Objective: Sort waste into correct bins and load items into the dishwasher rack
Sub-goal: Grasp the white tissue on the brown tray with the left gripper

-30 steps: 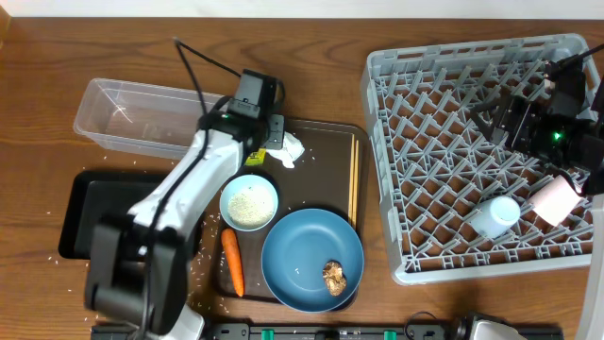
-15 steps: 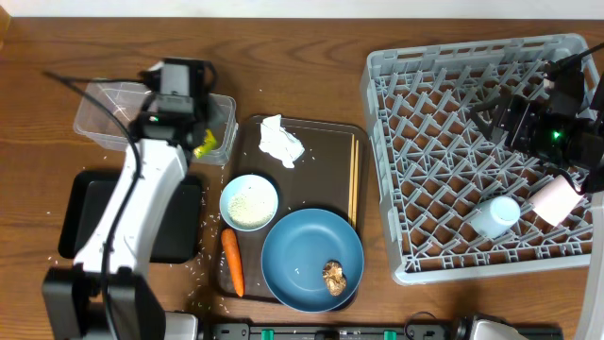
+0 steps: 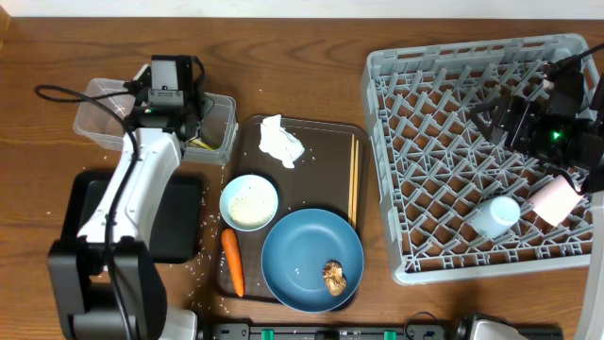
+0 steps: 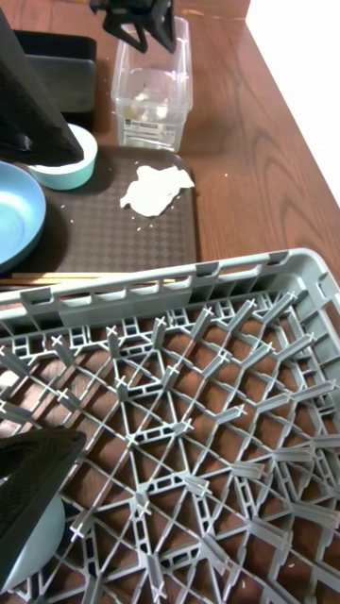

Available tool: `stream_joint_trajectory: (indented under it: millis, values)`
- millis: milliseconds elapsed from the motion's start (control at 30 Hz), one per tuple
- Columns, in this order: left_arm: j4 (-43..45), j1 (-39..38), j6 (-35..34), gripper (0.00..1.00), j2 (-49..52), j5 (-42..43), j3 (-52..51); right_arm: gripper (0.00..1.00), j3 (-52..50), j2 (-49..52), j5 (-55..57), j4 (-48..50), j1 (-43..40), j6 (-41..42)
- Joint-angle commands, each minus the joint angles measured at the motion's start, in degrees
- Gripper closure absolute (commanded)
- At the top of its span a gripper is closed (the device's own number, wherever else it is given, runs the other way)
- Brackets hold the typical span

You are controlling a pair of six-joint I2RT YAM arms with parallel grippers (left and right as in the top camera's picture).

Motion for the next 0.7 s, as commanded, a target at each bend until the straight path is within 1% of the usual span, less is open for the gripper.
stream_joint_trajectory:
  millis: [0, 100, 167, 233, 267, 367, 667]
  values:
    - [-0.5, -3.5, 13.3, 0.4, -4.2, 2.6, 0.9, 0.18, -0.3, 0.5, 0.0, 0.3, 0.3, 0.4]
    - [-1.4, -9.1, 28.0, 0.4, -4.2, 7.2, 0.9, 0.18, -0.3, 0.6, 0.0, 0.2, 0.3, 0.4]
    - [-3.4, -13.1, 33.2, 0.39, -2.9, 5.4, 0.9, 0.18, -0.3, 0.6, 0.0, 0.2, 0.3, 0.4]
    - [-4.2, -17.0, 34.4, 0.37, -0.3, 1.6, 0.7, 0.18, -0.3, 0.6, 0.0, 0.2, 0.3, 0.4]
    - [-4.2, -18.6, 34.4, 0.35, 1.3, -0.2, 0.5, 0.18, -0.3, 0.6, 0.0, 0.2, 0.3, 0.4]
    - [-3.2, -21.3, 34.4, 0.34, 6.3, -1.9, 0.5, 0.18, -0.3, 0.6, 0.0, 0.2, 0.3, 0.4]
    - [1.6, -22.3, 34.5, 0.34, 17.0, -1.9, 0.5, 0.18, -0.3, 0.6, 0.0, 0.1, 0.3, 0.4]
